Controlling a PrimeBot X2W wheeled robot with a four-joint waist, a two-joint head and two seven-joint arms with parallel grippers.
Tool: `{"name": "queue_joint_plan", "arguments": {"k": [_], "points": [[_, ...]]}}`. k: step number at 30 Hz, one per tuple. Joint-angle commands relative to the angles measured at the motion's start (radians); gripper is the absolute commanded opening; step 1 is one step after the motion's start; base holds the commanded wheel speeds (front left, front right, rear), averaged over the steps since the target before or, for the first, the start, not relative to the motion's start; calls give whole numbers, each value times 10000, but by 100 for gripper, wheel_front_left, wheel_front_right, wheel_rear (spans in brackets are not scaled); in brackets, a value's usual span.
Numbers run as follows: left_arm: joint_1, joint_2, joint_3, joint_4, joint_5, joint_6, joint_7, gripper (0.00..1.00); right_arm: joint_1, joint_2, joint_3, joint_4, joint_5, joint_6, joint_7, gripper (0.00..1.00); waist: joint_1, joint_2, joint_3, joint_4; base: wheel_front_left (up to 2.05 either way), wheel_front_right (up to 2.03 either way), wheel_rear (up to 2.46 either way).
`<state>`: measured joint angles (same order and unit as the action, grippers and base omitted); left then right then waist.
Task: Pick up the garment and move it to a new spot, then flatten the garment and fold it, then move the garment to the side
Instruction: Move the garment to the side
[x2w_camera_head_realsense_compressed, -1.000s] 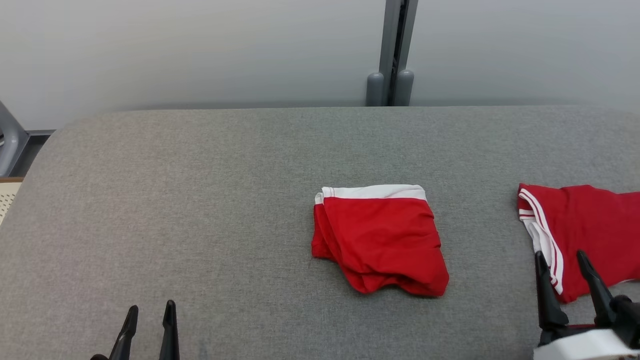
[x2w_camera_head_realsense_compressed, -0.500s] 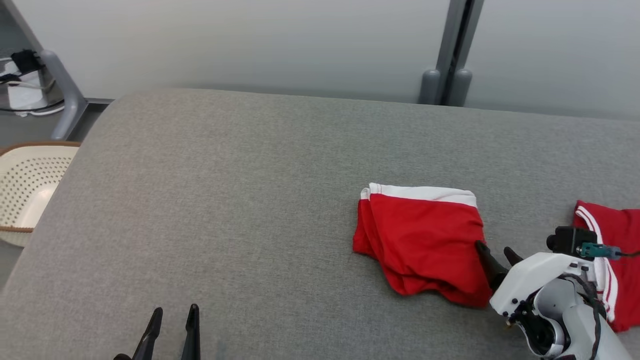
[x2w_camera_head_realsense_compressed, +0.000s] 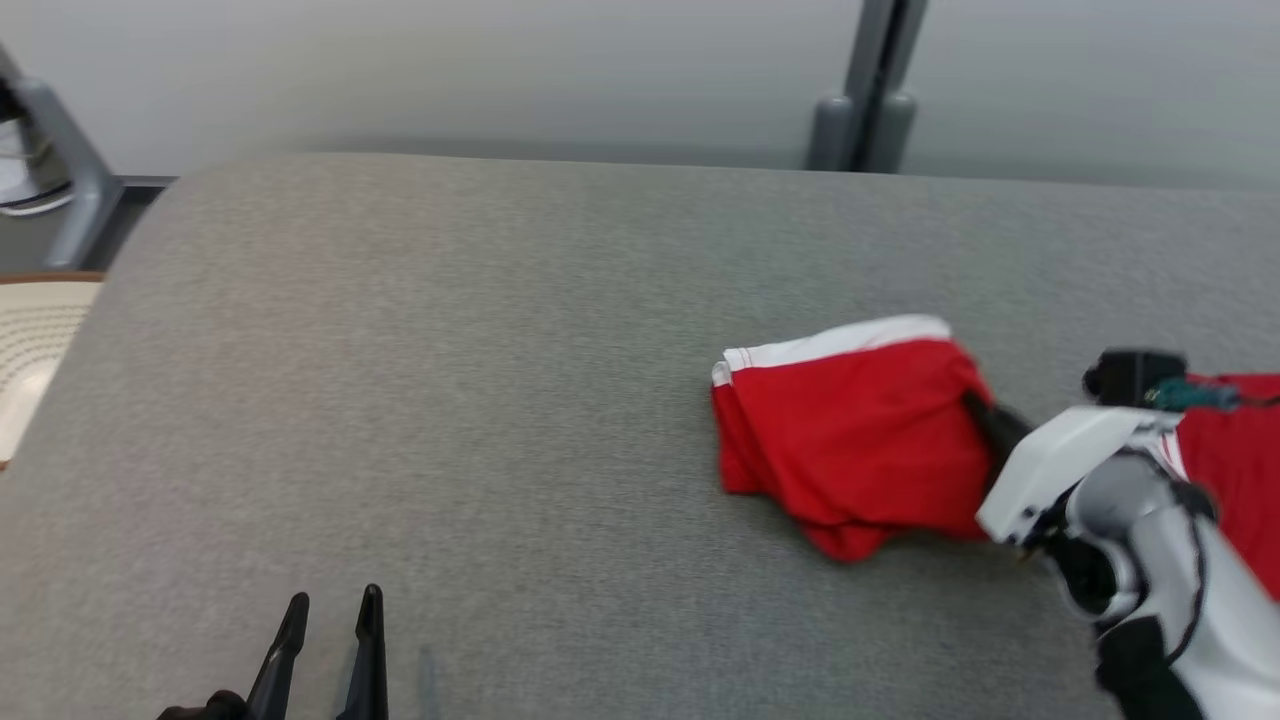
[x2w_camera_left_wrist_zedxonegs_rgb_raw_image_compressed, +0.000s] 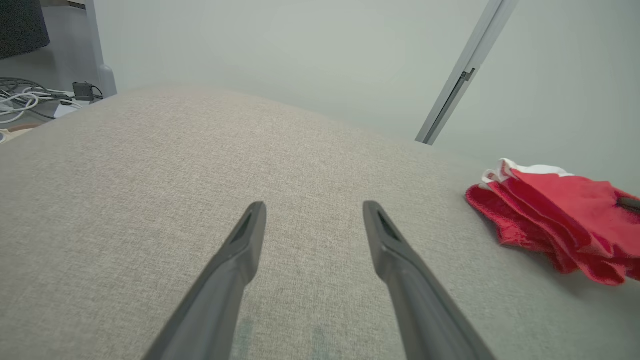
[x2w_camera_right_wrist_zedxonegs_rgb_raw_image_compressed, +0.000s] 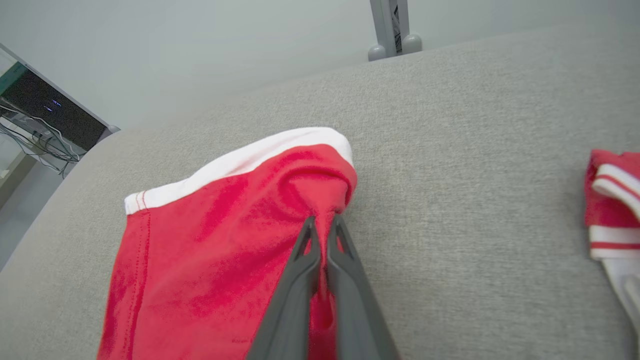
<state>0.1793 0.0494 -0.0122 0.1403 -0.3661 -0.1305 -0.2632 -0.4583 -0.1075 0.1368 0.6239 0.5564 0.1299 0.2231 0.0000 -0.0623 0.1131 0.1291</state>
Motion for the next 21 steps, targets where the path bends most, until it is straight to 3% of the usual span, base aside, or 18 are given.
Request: {"name": "queue_joint_plan", "arguments": {"k": [1,7,13,21], "points": [[-197,29,34,-62,53,-13,-13,100,-236,-451,87,-384,-67,16,117,0,0,0,277,-617,0,0,0],[-528,31,-167,-153,145,-14,-13,100,-667,-1579,32,-1789,-23,16,1092,0,0,0,633,-1274,0,0,0],[-867,34,-437,-221,218,-14,-14,100,-817,-2599,-1088,-2777,-540,18,2793,0,0,0,1137,-1674,0,0,0],[-1068,55,-467,-184,230,-15,-14,100,-801,-3091,-2323,-2391,-2419,10,3958,0,0,0,1448,-1615,0,0,0]]}}
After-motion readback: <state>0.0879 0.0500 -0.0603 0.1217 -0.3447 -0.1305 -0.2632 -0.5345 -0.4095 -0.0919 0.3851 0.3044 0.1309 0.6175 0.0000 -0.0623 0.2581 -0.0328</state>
